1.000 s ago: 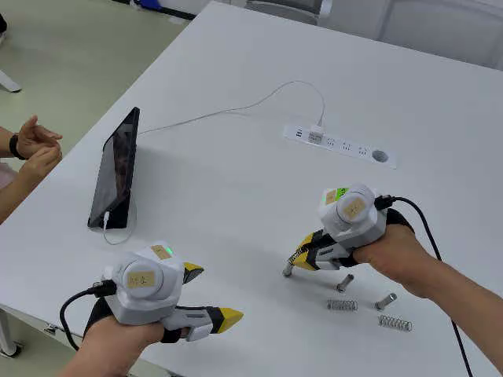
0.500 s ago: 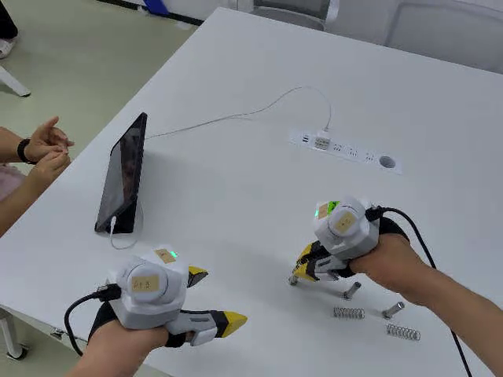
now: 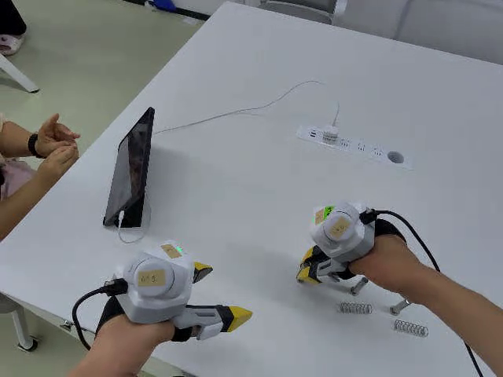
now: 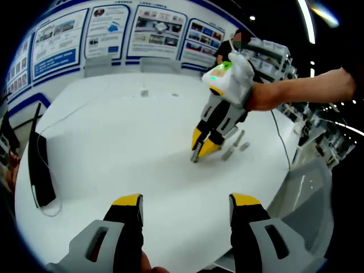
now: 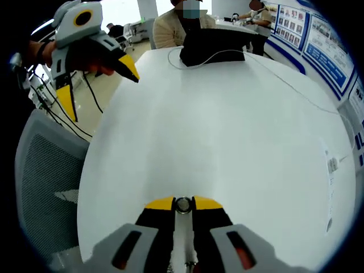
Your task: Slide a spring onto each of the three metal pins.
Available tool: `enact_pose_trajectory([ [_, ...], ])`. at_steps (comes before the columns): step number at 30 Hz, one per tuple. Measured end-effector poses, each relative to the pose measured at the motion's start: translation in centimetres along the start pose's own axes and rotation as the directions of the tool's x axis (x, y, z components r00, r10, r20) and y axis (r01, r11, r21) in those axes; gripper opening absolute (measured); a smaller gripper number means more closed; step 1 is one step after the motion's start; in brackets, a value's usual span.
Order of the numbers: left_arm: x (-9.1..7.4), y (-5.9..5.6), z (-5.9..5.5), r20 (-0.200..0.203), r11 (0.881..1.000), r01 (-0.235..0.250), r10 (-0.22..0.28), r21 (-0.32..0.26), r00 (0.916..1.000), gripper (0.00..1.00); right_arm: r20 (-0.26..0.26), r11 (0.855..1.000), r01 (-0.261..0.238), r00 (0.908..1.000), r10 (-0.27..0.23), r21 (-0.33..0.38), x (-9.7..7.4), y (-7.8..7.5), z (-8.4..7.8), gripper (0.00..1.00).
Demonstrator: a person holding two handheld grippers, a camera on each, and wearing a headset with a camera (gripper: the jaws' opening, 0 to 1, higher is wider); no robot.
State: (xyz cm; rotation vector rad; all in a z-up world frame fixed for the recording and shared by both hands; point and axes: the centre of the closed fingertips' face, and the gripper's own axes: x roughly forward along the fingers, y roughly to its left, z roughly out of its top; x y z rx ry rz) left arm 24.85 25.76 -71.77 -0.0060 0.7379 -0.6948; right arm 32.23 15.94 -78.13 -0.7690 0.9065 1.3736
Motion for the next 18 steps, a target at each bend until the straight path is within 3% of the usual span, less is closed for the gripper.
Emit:
enact_pose_trajectory([
  [5,-0.1,0.0,-0.2,-0.004,1.000,-0.003,0.003,-0.002,1.0000,0.62,-0.009,1.000,-0.005,1.0000,0.005,0.001,0.2,0.0,-0.2,0.14],
  [9,-0.1,0.0,-0.1,-0.003,1.000,-0.005,0.005,-0.003,1.0000,0.62,-0.021,1.000,-0.014,0.9997,0.015,0.013,0.1,0.2,-0.7,0.19],
  [18,0.1,-0.6,0.3,-0.001,1.000,0.010,-0.010,0.012,0.9999,0.62,-0.016,0.998,0.051,0.9986,-0.050,0.034,-1.9,0.0,-1.8,0.35],
])
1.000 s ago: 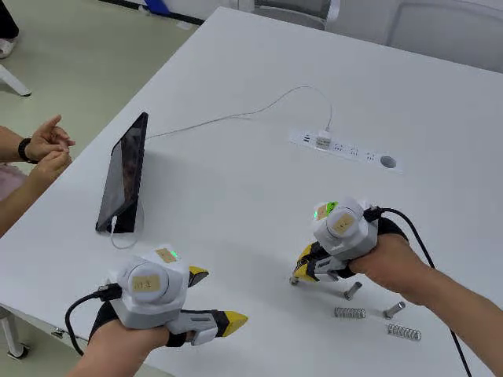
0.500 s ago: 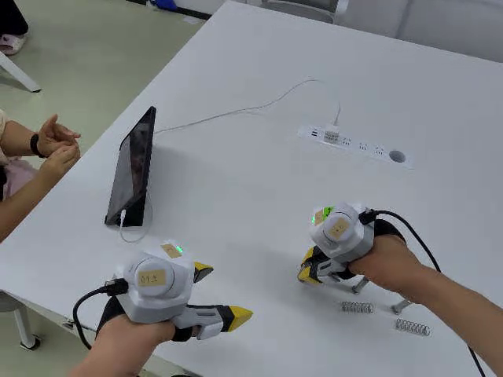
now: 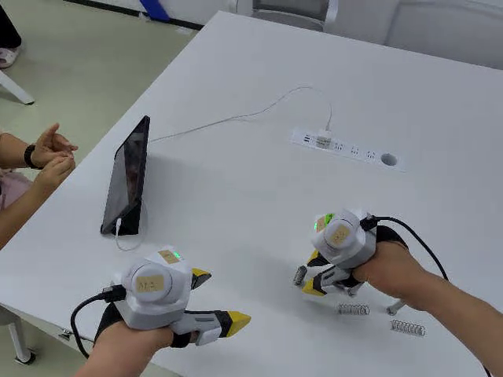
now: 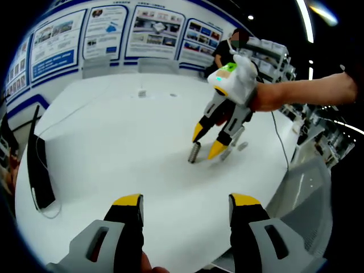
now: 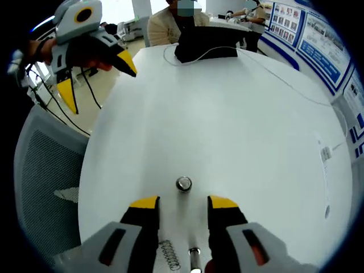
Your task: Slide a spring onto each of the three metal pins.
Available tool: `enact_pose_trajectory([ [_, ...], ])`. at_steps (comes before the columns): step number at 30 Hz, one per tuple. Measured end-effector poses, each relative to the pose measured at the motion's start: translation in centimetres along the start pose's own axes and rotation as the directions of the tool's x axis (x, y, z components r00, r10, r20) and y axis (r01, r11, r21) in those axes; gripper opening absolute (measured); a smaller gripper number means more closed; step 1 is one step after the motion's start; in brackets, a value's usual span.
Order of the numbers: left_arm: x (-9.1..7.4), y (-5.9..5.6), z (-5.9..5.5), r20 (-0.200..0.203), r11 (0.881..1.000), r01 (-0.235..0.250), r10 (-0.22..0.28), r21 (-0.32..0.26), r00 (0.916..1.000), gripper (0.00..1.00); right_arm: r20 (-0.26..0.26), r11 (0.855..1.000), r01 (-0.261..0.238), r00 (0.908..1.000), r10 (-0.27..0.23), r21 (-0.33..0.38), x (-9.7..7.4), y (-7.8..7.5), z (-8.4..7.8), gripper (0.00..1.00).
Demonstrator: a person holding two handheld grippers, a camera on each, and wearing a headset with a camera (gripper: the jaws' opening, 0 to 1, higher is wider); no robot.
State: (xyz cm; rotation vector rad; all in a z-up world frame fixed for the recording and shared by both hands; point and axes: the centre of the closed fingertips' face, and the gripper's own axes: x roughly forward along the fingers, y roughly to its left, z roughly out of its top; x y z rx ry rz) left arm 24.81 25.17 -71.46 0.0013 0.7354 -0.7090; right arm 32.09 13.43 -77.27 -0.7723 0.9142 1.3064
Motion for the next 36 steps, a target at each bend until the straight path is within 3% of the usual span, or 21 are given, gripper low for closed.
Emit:
enact_pose_trajectory([
  [5,-0.1,-0.2,0.2,0.003,1.000,0.003,-0.003,0.005,1.0000,0.62,0.051,0.999,0.028,0.9983,-0.029,0.028,-1.3,0.6,0.0,0.42],
  [11,-0.3,-0.4,0.2,0.006,1.000,0.008,-0.008,-0.001,0.9999,0.62,0.120,0.990,0.070,0.9892,-0.085,0.120,-2.3,1.0,0.1,0.48],
  [14,-0.5,-0.6,0.4,0.009,1.000,0.007,-0.007,0.004,0.9999,0.62,0.155,0.979,0.099,0.9797,-0.127,0.180,-2.9,1.0,0.3,0.49],
  [23,-0.7,-1.3,1.0,0.028,1.000,0.009,-0.009,-0.005,0.9996,0.62,0.247,0.945,0.080,0.9549,-0.164,0.318,-3.9,1.2,0.7,0.51],
  [28,-0.8,-1.5,1.2,0.038,1.000,0.012,-0.011,-0.021,0.9992,0.61,0.295,0.898,0.096,0.9248,-0.240,0.430,-4.4,0.7,0.9,0.52],
  [31,-0.9,-1.5,1.2,0.034,1.000,0.010,-0.010,-0.013,0.9994,0.61,0.331,0.873,0.097,0.9004,-0.282,0.478,-4.9,0.7,1.2,0.52],
  [32,-1.0,-1.5,1.2,0.032,1.000,0.009,-0.009,-0.009,0.9995,0.61,0.351,0.862,0.098,0.8859,-0.303,0.497,-5.2,0.6,1.3,0.53],
  [33,-1.0,-1.5,1.2,0.032,1.000,0.009,-0.008,-0.007,0.9995,0.61,0.359,0.855,0.098,0.8785,-0.315,0.510,-5.4,0.6,1.4,0.53],
  [36,-1.0,-1.3,1.2,0.030,1.000,0.005,-0.005,-0.002,0.9995,0.62,0.381,0.838,0.076,0.8662,-0.324,0.540,-5.6,0.9,1.1,0.54],
])
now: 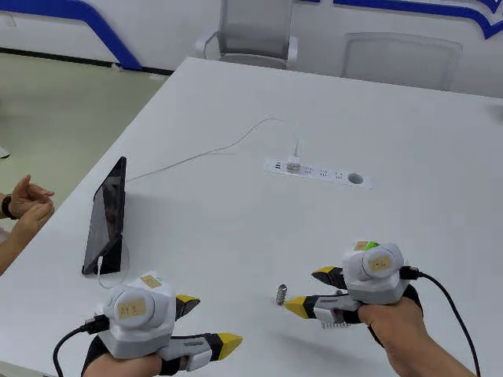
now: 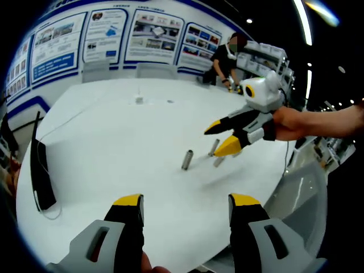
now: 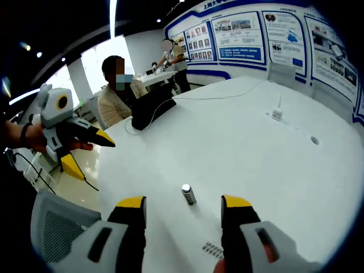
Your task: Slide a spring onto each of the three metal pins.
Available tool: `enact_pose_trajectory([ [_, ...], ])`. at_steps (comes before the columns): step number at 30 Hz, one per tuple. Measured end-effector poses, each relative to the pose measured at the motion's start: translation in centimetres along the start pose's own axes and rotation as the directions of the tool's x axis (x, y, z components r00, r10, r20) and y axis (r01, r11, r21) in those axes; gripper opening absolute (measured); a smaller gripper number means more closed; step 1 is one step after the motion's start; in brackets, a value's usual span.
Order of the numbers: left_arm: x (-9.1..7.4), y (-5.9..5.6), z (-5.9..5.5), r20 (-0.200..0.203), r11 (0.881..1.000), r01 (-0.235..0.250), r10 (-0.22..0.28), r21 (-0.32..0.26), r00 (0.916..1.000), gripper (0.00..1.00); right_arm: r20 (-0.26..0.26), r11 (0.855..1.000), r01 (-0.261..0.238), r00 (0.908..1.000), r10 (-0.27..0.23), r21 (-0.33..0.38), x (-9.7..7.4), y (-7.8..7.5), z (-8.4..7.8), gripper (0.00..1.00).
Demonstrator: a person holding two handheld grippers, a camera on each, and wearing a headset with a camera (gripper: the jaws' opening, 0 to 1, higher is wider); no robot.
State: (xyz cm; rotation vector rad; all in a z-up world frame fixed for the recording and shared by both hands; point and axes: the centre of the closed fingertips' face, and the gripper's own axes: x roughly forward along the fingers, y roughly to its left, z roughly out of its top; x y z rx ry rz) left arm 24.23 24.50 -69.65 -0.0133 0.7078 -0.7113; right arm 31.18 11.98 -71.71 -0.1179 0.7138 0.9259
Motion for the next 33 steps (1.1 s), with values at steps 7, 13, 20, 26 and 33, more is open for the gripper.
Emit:
enact_pose_trajectory([
  [7,0.5,-0.2,0.4,0.002,1.000,0.000,0.000,-0.003,1.0000,0.62,0.019,1.000,0.008,0.9998,-0.008,0.026,-1.1,0.3,-0.9,0.59],
  [13,0.9,-0.7,0.7,0.005,1.000,0.007,-0.007,-0.002,1.0000,0.63,0.037,0.999,0.021,0.9991,-0.022,0.042,-2.3,0.5,-1.4,0.62],
  [20,1.0,-0.9,0.7,-0.001,1.000,0.012,-0.012,0.012,0.9999,0.64,0.056,0.998,0.031,0.9979,-0.034,0.051,-3.7,0.8,-2.0,0.67],
  [26,1.2,-0.9,1.0,-0.007,0.999,0.016,-0.016,0.034,0.9999,0.65,0.058,0.997,0.044,0.9972,-0.048,0.069,-4.9,0.6,-3.0,0.71],
  [33,1.7,-0.9,1.2,-0.017,0.998,0.024,-0.023,0.053,0.9996,0.67,0.049,0.995,0.059,0.9968,-0.063,0.083,-6.1,0.6,-4.5,0.74],
])
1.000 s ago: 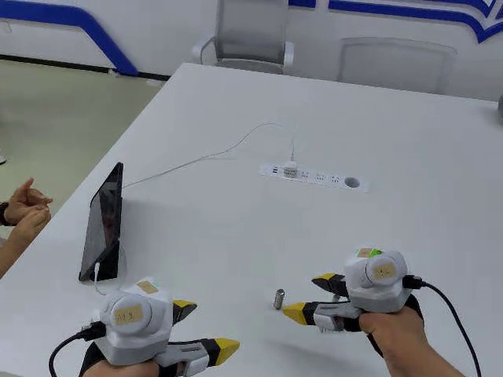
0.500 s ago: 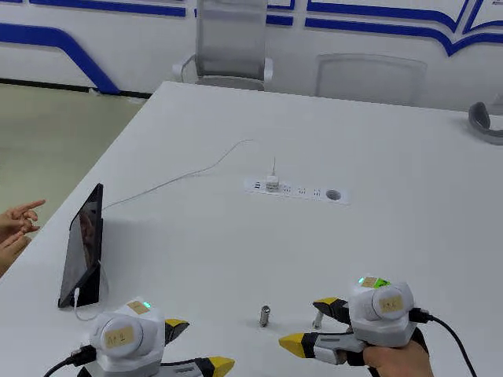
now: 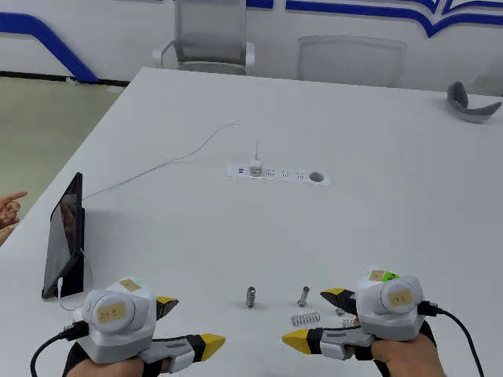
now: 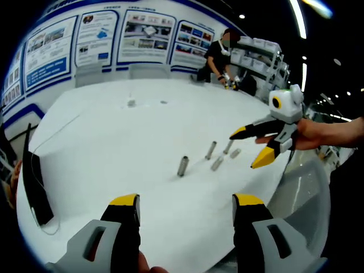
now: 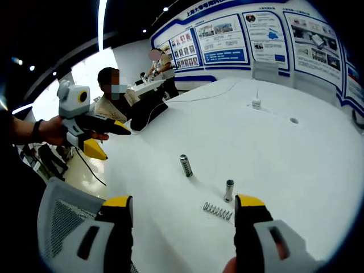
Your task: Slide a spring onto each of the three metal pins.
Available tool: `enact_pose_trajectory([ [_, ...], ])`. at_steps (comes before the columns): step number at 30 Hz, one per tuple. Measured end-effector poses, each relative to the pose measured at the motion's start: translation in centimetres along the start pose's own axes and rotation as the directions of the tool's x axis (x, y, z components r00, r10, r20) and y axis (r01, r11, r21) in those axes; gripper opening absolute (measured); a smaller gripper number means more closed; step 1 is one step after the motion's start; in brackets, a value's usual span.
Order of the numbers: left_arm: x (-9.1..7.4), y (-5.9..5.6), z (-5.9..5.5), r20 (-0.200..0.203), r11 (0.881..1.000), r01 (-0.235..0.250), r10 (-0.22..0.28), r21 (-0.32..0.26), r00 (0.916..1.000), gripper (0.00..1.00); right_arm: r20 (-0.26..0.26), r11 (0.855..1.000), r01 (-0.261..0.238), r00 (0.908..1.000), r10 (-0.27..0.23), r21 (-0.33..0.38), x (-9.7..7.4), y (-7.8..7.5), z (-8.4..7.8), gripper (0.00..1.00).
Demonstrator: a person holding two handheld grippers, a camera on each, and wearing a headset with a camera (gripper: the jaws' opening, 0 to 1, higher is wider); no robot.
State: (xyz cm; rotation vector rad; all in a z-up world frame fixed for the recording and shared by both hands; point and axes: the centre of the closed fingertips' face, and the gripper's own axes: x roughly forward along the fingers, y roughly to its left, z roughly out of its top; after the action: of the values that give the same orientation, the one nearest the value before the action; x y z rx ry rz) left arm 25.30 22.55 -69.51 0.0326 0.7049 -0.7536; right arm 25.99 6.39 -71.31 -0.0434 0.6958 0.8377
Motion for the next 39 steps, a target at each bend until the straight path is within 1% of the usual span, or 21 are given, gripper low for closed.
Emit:
enact_pose_trajectory([
  [5,0.4,-0.2,0.2,-0.005,1.000,0.006,-0.006,0.010,1.0000,0.67,0.002,1.000,0.020,0.9998,-0.020,0.022,-1.1,-0.5,-1.0,0.76],
  [10,0.9,-0.5,0.4,-0.013,1.000,0.016,-0.016,0.019,0.9998,0.67,-0.015,0.999,0.041,0.9991,-0.040,0.030,-2.2,-1.0,-2.3,0.77],
  [13,1.2,-0.7,0.4,-0.017,0.999,0.024,-0.023,0.021,0.9996,0.68,-0.018,0.998,0.051,0.9986,-0.050,0.036,-2.9,-1.3,-2.8,0.77],
  [18,1.7,-1.2,0.6,-0.023,0.999,0.037,-0.036,0.029,0.9991,0.68,-0.014,0.995,0.074,0.9972,-0.074,0.067,-3.9,-2.0,-3.6,0.78],
  [23,2.2,-1.7,0.8,-0.031,0.998,0.054,-0.053,0.038,0.9981,0.68,-0.021,0.993,0.083,0.9964,-0.082,0.079,-4.4,-2.2,-4.4,0.79],
  [27,2.8,-2.5,0.7,-0.050,0.996,0.074,-0.071,0.058,0.9962,0.68,-0.037,0.992,0.088,0.9958,-0.085,0.092,-4.8,-2.2,-5.0,0.79],
  [32,3.4,-3.6,0.7,-0.075,0.990,0.108,-0.101,0.087,0.9920,0.69,-0.037,0.991,0.089,0.9956,-0.086,0.098,-5.2,-2.1,-5.3,0.80],
  [33,3.6,-4.0,0.6,-0.086,0.987,0.121,-0.112,0.103,0.9900,0.69,-0.035,0.991,0.088,0.9958,-0.085,0.100,-5.3,-2.0,-5.3,0.80],
  [37,4.3,-5.3,0.5,-0.113,0.978,0.158,-0.144,0.135,0.9832,0.69,-0.033,0.990,0.087,0.9960,-0.083,0.111,-5.7,-2.1,-5.6,0.81],
  [39,4.7,-5.7,0.4,-0.125,0.974,0.172,-0.154,0.149,0.9801,0.69,-0.036,0.990,0.088,0.9957,-0.085,0.109,-5.8,-2.1,-5.7,0.82],
])
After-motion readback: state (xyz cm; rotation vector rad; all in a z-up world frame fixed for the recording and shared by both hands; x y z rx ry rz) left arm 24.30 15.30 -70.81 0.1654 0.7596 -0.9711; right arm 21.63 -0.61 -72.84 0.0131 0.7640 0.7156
